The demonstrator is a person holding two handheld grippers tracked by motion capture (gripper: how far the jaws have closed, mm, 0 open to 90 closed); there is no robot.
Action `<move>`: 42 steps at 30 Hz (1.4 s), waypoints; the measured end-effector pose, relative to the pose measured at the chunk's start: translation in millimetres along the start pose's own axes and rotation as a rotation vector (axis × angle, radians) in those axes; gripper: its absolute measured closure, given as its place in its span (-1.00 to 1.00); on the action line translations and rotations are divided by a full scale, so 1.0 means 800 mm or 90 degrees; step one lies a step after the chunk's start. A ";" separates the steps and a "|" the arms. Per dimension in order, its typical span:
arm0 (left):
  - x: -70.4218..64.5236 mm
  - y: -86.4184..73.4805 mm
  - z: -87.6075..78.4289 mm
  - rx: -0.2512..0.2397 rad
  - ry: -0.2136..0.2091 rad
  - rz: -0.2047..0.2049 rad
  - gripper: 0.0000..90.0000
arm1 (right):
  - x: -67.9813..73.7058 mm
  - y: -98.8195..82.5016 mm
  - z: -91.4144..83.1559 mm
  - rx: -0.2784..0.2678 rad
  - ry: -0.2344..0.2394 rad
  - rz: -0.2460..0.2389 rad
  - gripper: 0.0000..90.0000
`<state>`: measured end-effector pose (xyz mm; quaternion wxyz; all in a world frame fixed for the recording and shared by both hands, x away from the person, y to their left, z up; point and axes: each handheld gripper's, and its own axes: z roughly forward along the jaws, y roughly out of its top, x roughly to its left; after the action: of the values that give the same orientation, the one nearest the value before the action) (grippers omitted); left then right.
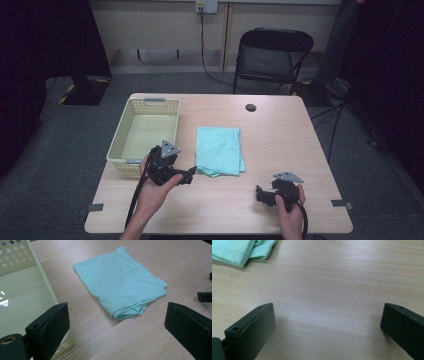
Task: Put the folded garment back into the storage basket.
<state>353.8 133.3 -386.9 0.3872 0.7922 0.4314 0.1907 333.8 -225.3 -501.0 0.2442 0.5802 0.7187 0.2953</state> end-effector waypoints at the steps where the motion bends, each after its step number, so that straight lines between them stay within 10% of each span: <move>1: 0.000 0.002 0.001 -0.003 0.001 -0.006 -0.87 | 0.000 0.000 0.000 0.000 0.000 0.000 -1.00; 11: -0.002 0.022 0.008 -0.022 -0.011 -0.024 -0.87 | 0.000 0.000 0.000 0.000 0.000 0.000 -1.00; 42: -0.031 0.079 0.043 -0.020 -0.065 0.030 -0.90 | 0.000 0.000 0.000 0.000 0.000 0.000 -1.00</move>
<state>395.8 76.6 -358.9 0.4168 0.8047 0.3890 0.1657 333.8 -225.3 -501.0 0.2442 0.5801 0.7188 0.2953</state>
